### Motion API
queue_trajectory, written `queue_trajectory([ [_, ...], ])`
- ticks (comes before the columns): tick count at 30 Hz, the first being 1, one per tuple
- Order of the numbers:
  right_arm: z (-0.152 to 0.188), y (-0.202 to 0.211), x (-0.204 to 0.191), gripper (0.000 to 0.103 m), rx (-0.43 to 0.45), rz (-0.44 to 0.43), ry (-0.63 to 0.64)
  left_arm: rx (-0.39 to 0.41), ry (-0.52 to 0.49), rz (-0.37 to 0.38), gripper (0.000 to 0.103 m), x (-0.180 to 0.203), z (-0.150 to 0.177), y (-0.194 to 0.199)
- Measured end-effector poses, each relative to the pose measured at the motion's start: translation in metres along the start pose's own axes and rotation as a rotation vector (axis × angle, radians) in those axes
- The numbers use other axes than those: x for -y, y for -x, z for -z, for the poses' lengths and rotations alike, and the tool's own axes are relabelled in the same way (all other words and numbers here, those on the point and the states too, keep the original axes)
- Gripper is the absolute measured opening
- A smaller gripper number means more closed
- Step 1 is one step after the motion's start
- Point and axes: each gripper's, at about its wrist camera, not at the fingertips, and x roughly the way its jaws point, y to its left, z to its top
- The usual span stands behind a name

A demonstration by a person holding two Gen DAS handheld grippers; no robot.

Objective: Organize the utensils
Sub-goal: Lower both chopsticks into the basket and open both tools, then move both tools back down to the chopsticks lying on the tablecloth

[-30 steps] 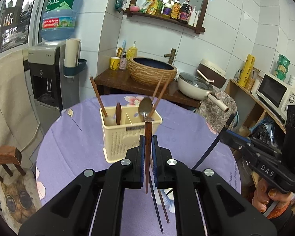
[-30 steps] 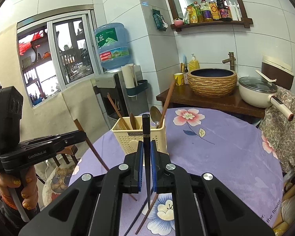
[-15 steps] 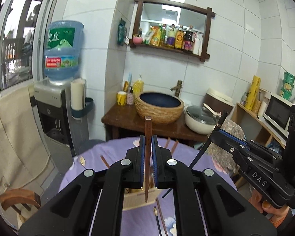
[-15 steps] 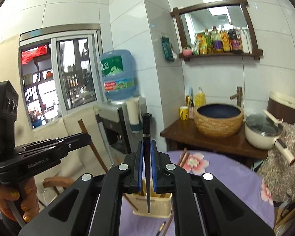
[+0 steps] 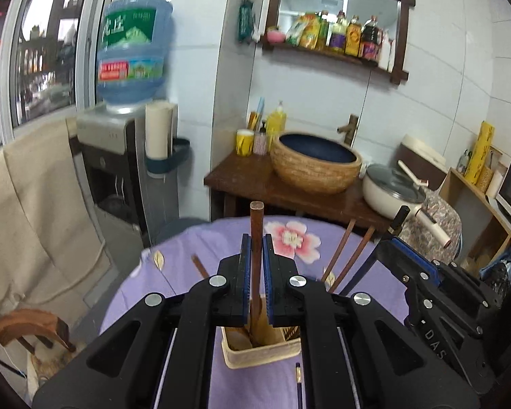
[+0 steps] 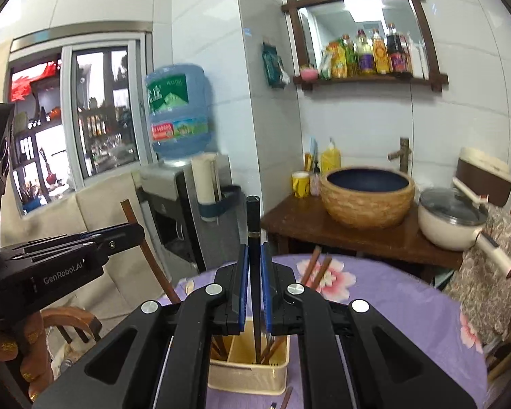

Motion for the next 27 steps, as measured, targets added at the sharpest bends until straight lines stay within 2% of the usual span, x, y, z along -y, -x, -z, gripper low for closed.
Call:
queue_trajectory([
  [6, 0.025, -0.018, 0.007, 0.007, -0.056, 0.014, -0.024, -0.077, -0.008, 0.006, 0.007, 0.003, 0.043, -0.031],
  [13, 0.033, -0.018, 0.015, 0.008, -0.051, 0.023, -0.041, -0.104, 0.003, 0.025, 0.007, 0.004, 0.061, -0.045],
  [18, 0.040, -0.006, 0.022, 0.029, -0.031, 0.017, -0.058, -0.078, -0.011, 0.037, 0.008, 0.006, 0.072, -0.032],
  [19, 0.042, -0.002, 0.023, 0.032, -0.029, 0.016, -0.058, -0.074, -0.011, 0.039, 0.011, 0.006, 0.076, -0.029],
  [20, 0.047, 0.004, 0.023, 0.033, -0.029, 0.019, -0.055, -0.069, -0.005, 0.047, 0.024, 0.005, 0.082, -0.024],
  [21, 0.051, 0.007, 0.024, 0.034, -0.032, 0.028, -0.050, -0.067, 0.004, 0.056, 0.040, 0.003, 0.087, -0.020],
  [22, 0.055, 0.010, 0.025, 0.036, -0.036, 0.037, -0.047, -0.065, 0.016, 0.067, 0.047, 0.000, 0.094, -0.017],
  [23, 0.062, 0.014, 0.027, 0.040, -0.047, 0.046, -0.047, -0.065, 0.029, 0.072, 0.051, -0.003, 0.102, -0.013],
  [25, 0.075, 0.016, 0.030, 0.043, -0.083, 0.050, -0.052, -0.078, 0.038, 0.064, 0.051, -0.007, 0.115, -0.011],
  [27, 0.093, 0.015, 0.033, 0.043, -0.137, 0.064, -0.057, -0.099, 0.043, 0.055, 0.059, -0.011, 0.133, -0.011],
])
